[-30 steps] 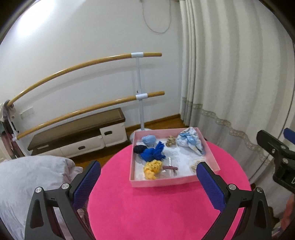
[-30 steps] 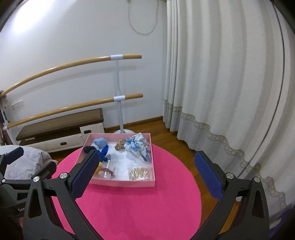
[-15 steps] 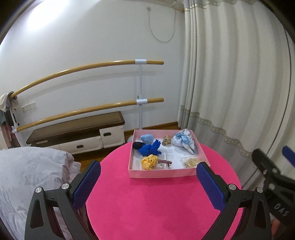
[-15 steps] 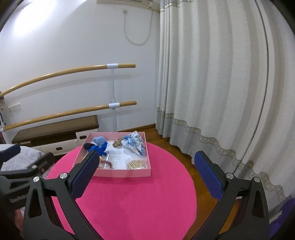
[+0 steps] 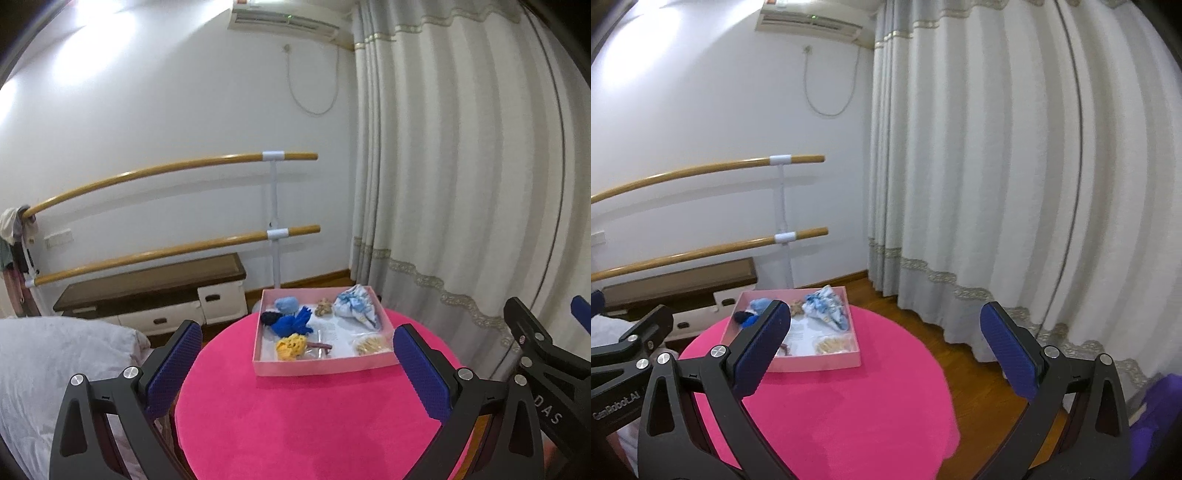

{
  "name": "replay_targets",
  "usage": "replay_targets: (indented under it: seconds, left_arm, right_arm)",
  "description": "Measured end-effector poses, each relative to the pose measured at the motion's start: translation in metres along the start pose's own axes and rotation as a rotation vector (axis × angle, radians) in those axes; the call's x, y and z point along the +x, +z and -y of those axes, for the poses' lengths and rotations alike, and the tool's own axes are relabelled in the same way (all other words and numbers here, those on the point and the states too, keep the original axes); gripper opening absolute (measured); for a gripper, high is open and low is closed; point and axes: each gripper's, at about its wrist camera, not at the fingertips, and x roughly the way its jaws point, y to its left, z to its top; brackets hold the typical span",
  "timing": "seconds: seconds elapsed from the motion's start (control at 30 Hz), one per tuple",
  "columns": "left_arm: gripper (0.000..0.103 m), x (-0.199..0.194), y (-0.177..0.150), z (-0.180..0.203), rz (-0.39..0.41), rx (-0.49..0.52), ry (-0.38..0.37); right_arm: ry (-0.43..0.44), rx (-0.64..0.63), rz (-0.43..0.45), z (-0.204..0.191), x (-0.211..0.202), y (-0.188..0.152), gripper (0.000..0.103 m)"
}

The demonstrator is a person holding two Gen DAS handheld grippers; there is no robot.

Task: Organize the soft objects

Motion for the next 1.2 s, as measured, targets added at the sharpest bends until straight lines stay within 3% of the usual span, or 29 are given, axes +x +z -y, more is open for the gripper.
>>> replay_targets:
  seconds: [0.33,0.63,1.2]
  left_arm:
    - [0.103,-0.006,-0.005,0.009,0.065,0.015,-0.045]
    - [0.103,0.009,-0.011,0.006,0.077,-0.005,-0.073]
    - [0.103,0.023,-0.027,0.010,0.107,-0.011,-0.027]
  right_arm:
    - [-0.037,0.032,0.053,0.016,-0.018,0.006,0.103]
    - [-0.064,0.033,0.075,0.015,-0.022,0.007,0.103]
    - [-0.065,0.025,0.102,0.009,-0.026,0.002,0.103]
